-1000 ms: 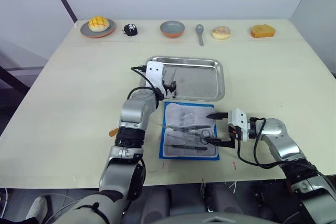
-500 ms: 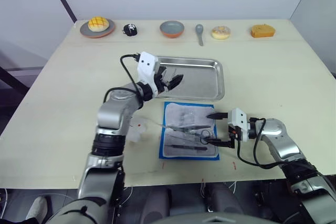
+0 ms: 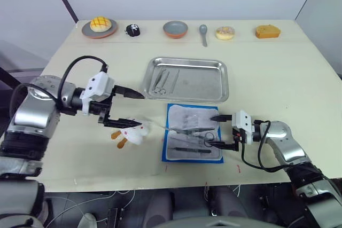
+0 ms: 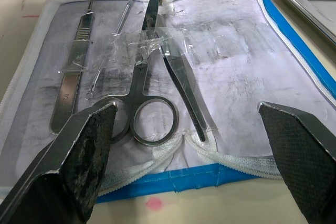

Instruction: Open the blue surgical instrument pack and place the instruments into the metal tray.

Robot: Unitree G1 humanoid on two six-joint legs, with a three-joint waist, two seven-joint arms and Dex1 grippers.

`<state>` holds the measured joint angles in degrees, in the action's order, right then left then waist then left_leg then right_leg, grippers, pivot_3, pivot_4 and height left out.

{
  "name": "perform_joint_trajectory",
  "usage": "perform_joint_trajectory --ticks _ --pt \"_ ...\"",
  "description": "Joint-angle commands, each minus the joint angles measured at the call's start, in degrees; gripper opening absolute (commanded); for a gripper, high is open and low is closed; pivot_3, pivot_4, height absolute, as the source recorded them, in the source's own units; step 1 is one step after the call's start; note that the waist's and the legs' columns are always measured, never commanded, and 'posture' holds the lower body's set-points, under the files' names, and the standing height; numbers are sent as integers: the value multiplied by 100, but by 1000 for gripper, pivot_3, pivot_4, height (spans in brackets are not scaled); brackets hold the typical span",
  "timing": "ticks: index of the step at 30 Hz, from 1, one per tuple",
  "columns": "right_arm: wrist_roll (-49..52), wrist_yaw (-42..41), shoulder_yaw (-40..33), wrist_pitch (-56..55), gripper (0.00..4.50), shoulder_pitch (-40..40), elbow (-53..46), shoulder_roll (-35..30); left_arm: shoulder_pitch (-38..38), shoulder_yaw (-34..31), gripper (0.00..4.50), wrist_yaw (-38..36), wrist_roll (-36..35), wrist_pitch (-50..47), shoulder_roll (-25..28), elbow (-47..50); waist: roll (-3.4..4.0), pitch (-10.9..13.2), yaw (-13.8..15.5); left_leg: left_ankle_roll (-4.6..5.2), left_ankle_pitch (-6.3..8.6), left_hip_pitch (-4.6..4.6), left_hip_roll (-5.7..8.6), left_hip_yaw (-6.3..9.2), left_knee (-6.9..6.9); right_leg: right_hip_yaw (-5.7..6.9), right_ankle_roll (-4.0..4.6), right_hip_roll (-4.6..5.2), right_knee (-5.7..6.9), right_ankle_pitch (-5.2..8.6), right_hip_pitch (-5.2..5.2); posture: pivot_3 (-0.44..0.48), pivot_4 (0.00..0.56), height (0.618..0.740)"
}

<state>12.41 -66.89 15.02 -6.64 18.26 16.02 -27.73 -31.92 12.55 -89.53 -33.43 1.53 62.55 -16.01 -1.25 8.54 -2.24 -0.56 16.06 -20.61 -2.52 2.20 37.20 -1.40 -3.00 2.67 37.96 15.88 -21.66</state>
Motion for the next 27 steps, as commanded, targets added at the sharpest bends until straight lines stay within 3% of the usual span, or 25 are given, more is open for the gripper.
perform_joint_trajectory --ticks 1,13,27 --pt "-551 53 358 199 4500 -345 385 -108 -282 222 4353 -297 -358 308 198 -138 -1 1 0 0 0 -1 0 1 0 0 0 0 0 0 0 0 150 732" --pt "-536 47 360 236 4500 -344 353 -116 -359 546 4353 -297 -927 291 191 8 0 2 -3 1 0 -2 0 0 0 1 -1 -1 1 0 -1 0 150 732" --pt "-546 84 377 269 4500 -306 359 -65 -639 253 4353 32 658 366 -1785 -597 -2 1 1 1 0 -2 0 0 6 0 -2 -3 2 0 0 0 150 732"
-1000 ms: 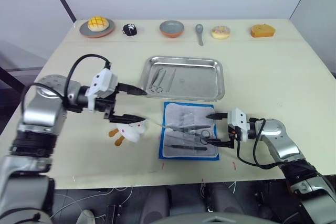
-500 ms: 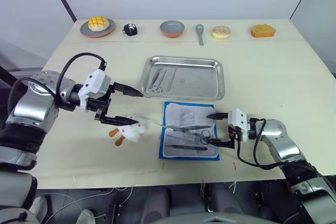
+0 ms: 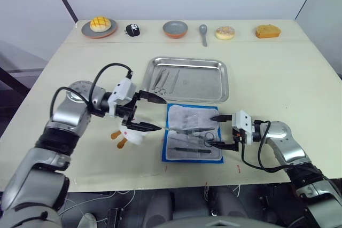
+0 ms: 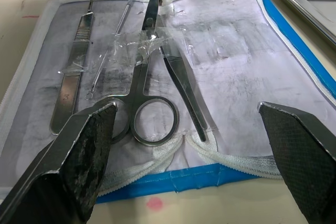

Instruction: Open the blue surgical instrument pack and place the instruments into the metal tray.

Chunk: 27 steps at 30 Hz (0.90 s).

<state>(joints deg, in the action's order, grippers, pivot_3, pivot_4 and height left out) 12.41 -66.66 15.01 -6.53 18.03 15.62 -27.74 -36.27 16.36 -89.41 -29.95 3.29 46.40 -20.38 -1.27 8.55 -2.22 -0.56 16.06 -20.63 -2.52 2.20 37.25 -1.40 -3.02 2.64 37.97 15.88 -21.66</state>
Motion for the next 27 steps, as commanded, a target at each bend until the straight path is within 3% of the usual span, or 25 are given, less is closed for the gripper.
perform_joint_trajectory --ticks 1,7,11,27 --pt "-545 61 377 259 4500 -289 394 -68 -266 -127 4353 67 478 289 -304 -296 0 0 -4 0 0 0 0 1 1 0 0 0 0 0 0 0 150 732" --pt "-545 81 380 272 4500 -282 397 -52 -622 -125 4353 375 1248 697 -1006 -1113 -1 -1 -11 0 0 0 1 0 1 0 -1 0 0 -1 1 0 150 732" --pt "-535 94 357 270 4500 -287 386 -66 -744 -58 2581 285 1585 1021 -1303 -1501 -1 -1 -13 0 0 0 1 1 2 0 -1 0 1 -1 0 0 150 732" --pt "-496 129 309 327 4500 -343 159 -161 -698 -77 2581 -175 2103 1656 -1699 -2226 -1 0 -10 0 0 -3 1 2 2 1 -1 0 1 -1 0 0 150 732"
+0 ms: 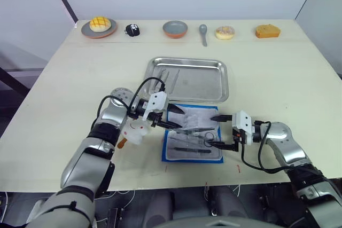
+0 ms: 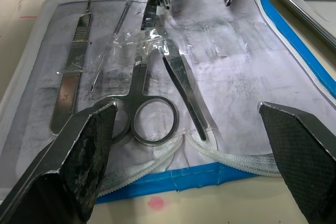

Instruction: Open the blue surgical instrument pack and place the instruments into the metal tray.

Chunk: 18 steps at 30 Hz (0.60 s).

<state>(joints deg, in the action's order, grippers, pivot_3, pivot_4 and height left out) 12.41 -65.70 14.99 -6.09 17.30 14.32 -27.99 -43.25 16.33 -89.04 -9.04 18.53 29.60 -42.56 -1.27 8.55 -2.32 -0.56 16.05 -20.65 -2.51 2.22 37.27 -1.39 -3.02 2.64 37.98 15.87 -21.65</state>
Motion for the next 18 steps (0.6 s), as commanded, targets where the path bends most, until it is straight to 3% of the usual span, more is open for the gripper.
perform_joint_trajectory --ticks 1,18 --pt "-492 32 309 294 4500 -267 270 -140 5 -69 2581 -220 19 141 -24 -16 0 0 1 0 0 0 0 0 0 0 0 0 0 0 0 0 150 732" --pt "-468 41 282 365 4500 -296 165 -190 188 -33 2581 -345 -41 51 -164 69 1 1 16 0 0 -3 1 0 2 2 0 1 -1 0 0 0 150 732"
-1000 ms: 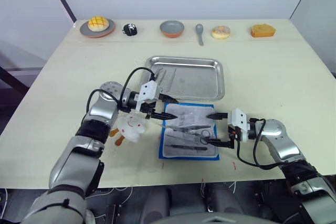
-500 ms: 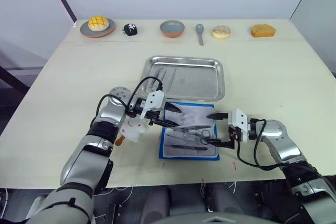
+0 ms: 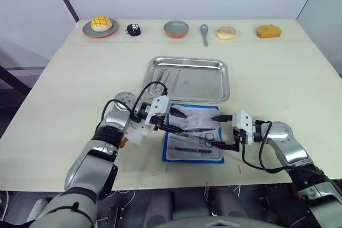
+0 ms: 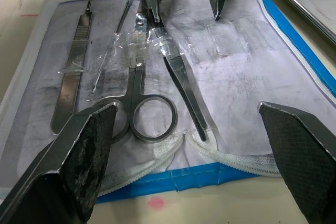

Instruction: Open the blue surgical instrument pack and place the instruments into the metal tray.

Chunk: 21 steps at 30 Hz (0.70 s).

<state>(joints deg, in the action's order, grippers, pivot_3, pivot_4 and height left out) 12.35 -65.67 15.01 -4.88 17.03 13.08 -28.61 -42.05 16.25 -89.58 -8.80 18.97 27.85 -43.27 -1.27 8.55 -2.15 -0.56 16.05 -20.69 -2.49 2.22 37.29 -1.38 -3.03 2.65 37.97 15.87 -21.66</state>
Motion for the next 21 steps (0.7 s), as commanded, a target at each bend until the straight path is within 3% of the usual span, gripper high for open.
perform_joint_trajectory --ticks 1,18,21 --pt "-463 41 280 246 4500 -270 287 -128 86 -5 2581 -292 -61 16 3 155 0 0 -1 0 0 0 0 0 0 0 0 0 0 0 0 0 150 732" --pt "-463 96 297 266 4500 -291 258 -128 214 104 2581 52 401 -4 -66 50 5 -4 4 0 0 2 0 0 1 0 0 0 1 0 2 0 150 732" --pt "-467 101 304 257 4500 -288 264 -119 247 101 1754 42 383 -84 -56 102 5 -4 3 0 0 2 0 0 1 0 0 0 1 0 2 0 150 732"
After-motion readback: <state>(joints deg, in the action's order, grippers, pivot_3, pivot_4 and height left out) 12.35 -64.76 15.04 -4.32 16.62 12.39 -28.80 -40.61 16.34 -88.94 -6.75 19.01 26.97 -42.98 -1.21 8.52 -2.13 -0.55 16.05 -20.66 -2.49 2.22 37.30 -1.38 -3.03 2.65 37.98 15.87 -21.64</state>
